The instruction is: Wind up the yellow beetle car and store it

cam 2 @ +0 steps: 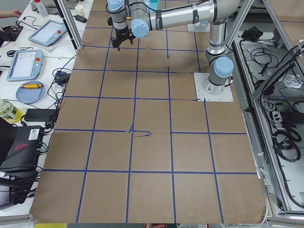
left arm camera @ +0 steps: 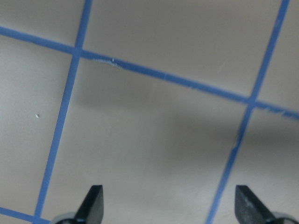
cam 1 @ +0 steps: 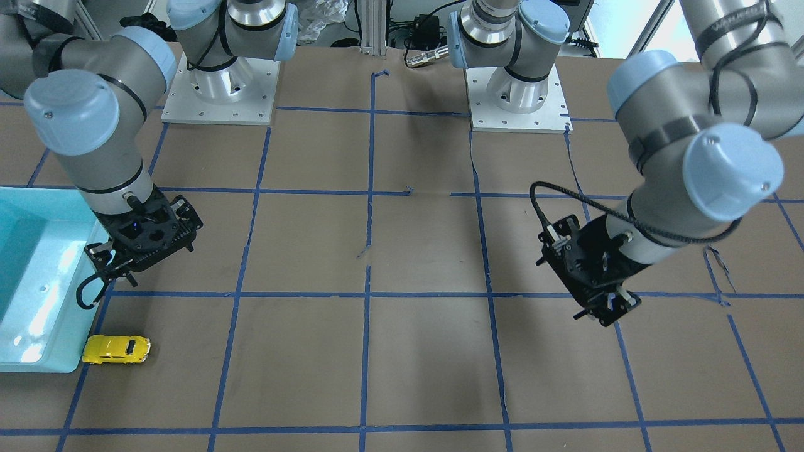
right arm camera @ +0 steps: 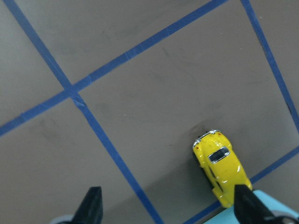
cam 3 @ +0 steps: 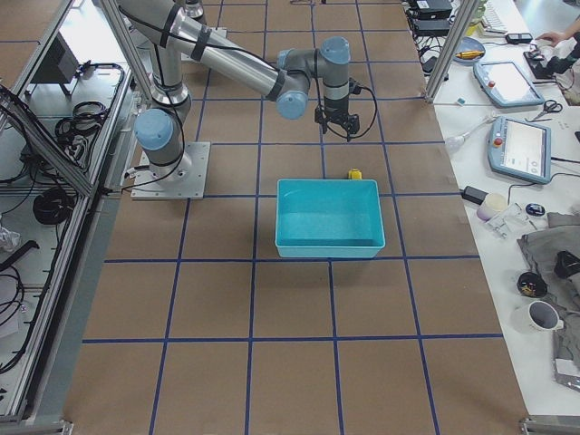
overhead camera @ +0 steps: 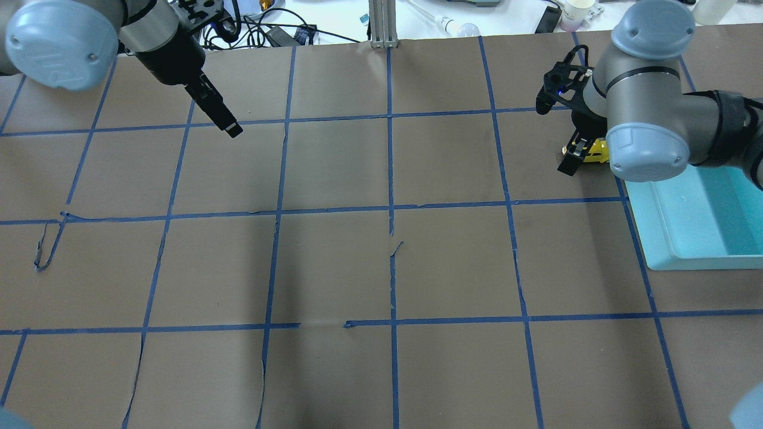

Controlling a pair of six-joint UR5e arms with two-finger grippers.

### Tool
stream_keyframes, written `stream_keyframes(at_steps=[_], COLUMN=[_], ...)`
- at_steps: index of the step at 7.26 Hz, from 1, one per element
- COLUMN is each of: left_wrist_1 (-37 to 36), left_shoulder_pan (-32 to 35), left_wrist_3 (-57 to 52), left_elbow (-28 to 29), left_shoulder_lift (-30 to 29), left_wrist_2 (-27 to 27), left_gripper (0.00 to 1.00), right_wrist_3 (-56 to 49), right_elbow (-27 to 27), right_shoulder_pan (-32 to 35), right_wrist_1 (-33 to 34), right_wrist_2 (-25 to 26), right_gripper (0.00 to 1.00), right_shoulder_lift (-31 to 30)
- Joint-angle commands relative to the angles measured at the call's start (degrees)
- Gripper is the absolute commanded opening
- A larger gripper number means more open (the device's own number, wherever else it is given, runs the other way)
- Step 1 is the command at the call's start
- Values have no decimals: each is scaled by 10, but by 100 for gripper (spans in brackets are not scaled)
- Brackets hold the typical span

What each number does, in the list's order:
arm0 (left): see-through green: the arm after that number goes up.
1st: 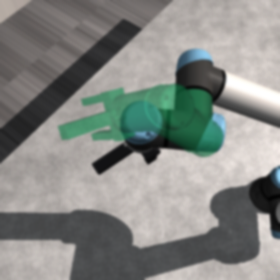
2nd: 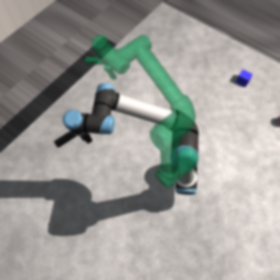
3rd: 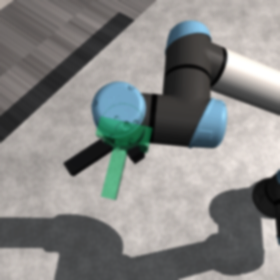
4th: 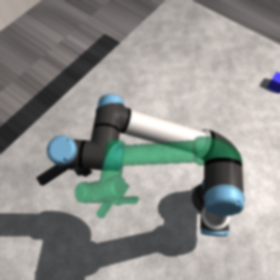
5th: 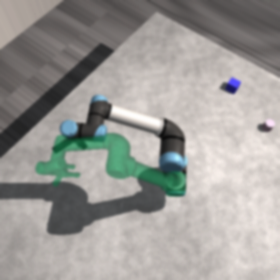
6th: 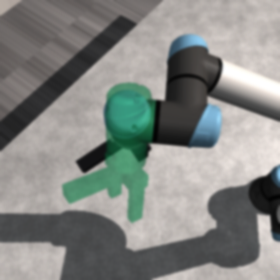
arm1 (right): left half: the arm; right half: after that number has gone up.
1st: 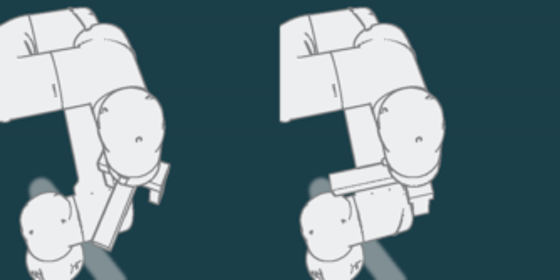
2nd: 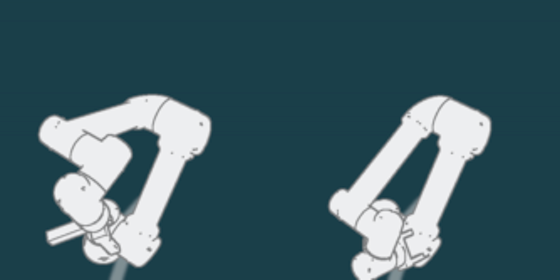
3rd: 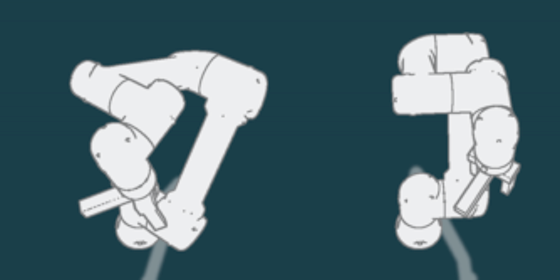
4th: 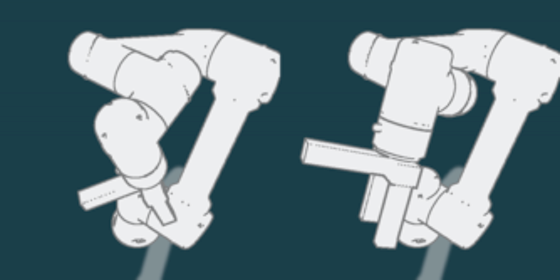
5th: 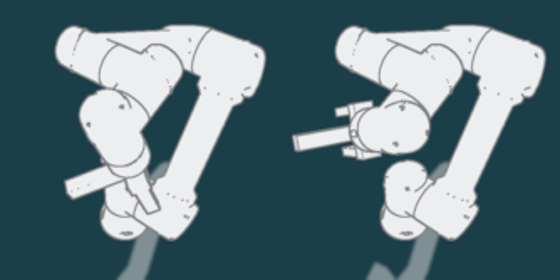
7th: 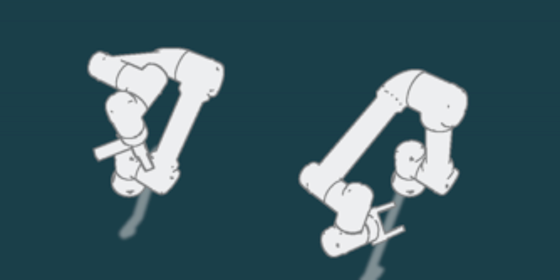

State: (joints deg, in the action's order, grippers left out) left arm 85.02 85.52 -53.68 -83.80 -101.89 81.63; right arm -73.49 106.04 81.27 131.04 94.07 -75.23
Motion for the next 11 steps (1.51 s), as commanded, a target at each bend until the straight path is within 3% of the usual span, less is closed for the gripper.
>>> stream_keyframes(at_steps=[1,3,6,8,10,11], left_wrist_1=[31,51,51,38,-12,-12], left_shoulder_pan=[9,11,69,68,69,68], left_wrist_3=[225,497,665,665,666,665], left_elbow=[-25,-30,-28,-26,-30,-28], left_shoulder_lift=[66,92,90,94,102,107], left_wrist_2=[-1,3,122,80,87,86], left_gripper=[100,100,100,100,100,100], right_wrist_3=[-185,-252,-253,-261,-260,-259], right_elbow=[-7,-33,-64,-76,-77,-76], right_shoulder_pan=[-27,-57,-78,-80,-80,-80], right_wrist_1=[74,76,77,77,75,71], right_wrist_2=[-6,-27,-35,-37,-42,-49], right_gripper=[100,100,100,100,99,70], right_shoulder_lift=[60,105,149,167,172,172])
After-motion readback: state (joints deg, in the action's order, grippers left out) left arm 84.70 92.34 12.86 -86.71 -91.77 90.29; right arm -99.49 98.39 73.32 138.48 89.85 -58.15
